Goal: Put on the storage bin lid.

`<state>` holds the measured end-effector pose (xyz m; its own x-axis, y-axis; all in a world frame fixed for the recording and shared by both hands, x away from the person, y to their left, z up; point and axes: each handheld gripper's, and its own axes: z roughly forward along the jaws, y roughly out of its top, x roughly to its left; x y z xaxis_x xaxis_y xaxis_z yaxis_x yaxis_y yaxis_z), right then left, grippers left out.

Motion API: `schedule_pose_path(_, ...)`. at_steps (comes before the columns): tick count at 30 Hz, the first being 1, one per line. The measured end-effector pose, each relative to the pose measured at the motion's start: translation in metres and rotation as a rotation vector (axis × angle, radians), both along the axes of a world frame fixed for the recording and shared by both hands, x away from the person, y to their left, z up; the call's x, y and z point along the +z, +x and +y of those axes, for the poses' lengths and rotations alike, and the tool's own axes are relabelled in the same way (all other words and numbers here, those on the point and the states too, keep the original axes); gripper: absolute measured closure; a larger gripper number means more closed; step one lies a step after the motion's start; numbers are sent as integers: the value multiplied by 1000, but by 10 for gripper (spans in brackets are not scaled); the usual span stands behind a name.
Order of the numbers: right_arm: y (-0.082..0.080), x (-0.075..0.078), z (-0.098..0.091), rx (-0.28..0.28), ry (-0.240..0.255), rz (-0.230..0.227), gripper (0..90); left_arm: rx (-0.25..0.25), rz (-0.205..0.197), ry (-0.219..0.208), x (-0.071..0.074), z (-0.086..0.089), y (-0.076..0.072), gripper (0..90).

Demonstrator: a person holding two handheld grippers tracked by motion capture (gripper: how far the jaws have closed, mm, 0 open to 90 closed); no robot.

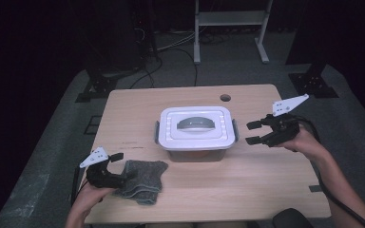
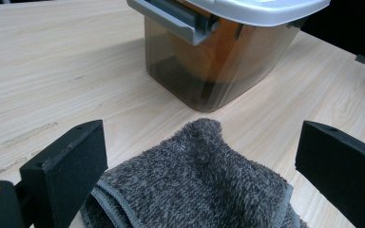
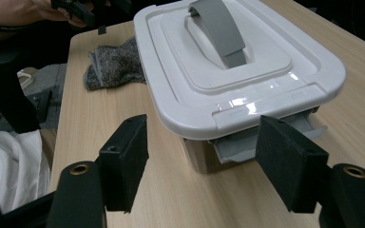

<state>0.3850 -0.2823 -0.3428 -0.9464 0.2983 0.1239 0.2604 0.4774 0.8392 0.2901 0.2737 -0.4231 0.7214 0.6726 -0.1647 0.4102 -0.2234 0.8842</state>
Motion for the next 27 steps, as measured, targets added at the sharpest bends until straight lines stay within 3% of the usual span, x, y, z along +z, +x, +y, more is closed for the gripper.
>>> schedule_pose_path(27,-18,-42,-26,-57,22,57,323,5,4,4,0,1,0,25)
